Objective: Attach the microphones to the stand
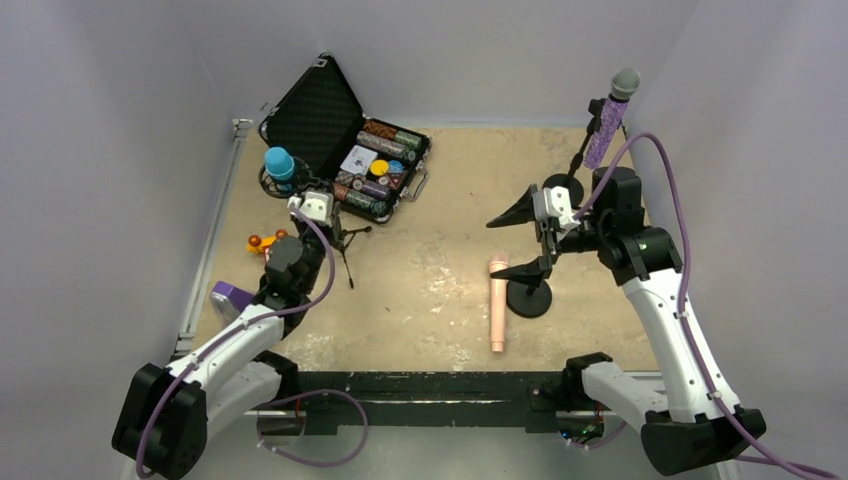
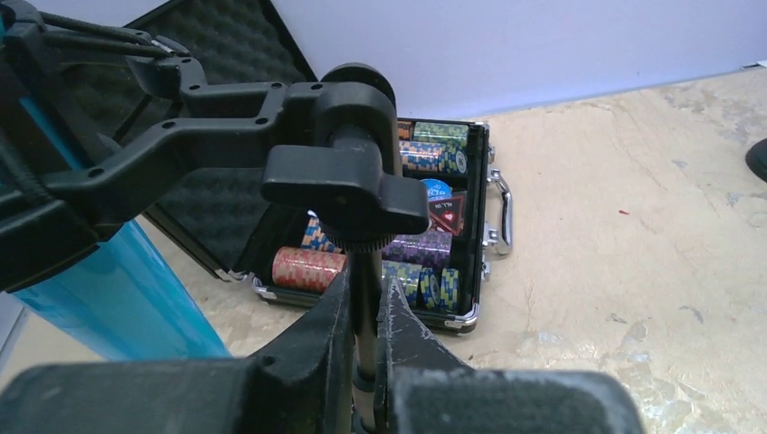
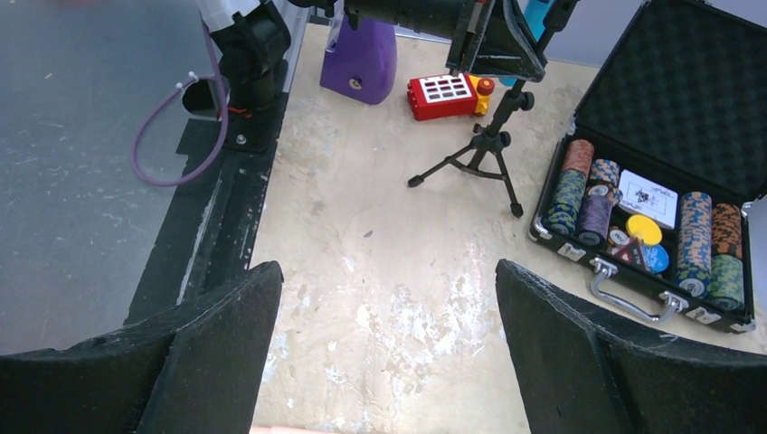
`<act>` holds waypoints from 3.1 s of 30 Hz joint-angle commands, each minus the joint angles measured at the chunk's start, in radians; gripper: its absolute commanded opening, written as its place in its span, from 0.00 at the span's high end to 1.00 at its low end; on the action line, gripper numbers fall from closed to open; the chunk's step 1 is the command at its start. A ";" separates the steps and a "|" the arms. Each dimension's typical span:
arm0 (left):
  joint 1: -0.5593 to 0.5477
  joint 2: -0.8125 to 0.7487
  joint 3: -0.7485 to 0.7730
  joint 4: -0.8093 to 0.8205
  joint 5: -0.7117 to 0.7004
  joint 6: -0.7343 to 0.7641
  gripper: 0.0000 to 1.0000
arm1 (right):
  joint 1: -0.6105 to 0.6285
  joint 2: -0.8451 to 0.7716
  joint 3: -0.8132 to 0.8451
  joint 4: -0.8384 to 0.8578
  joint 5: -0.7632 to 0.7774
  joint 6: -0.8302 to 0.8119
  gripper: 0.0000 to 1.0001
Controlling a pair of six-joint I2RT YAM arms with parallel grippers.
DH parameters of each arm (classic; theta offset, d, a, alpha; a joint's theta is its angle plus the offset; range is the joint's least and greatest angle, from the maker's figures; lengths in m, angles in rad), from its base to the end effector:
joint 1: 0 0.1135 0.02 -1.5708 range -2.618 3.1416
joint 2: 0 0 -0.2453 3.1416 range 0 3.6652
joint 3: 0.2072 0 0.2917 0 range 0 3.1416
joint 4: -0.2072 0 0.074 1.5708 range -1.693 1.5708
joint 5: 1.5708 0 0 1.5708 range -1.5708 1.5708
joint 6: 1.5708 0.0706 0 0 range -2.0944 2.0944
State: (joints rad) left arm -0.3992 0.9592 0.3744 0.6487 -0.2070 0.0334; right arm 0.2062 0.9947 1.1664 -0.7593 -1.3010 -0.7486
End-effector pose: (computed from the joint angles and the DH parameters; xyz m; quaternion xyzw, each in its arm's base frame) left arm 0.2757 -0.1006 0.2159 0.0725 0.6808 -0.0624 0.7262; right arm 0.2157 0.1146 0.3757 -0.5762 0.4918 0.4137 0.5049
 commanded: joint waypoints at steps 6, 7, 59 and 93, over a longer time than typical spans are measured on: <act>0.014 -0.074 0.000 -0.106 -0.080 -0.074 0.56 | -0.005 -0.024 -0.013 0.036 -0.029 0.004 0.08; 0.015 -0.086 0.000 -0.120 -0.073 -0.083 0.53 | -0.004 -0.024 -0.014 0.037 -0.029 0.005 0.09; -0.586 0.177 0.482 -0.925 0.222 -0.799 0.01 | -0.042 -0.076 -0.007 0.015 -0.040 0.012 0.08; -0.866 1.006 1.108 -1.222 -0.098 -1.028 0.29 | -0.061 -0.103 -0.020 0.026 -0.058 0.018 0.08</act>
State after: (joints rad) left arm -1.2572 1.9430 1.4239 -0.5388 -0.2855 -0.9920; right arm 0.1493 0.9073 1.1511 -0.7479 -1.3270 -0.7395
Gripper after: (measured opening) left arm 0.715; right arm 0.916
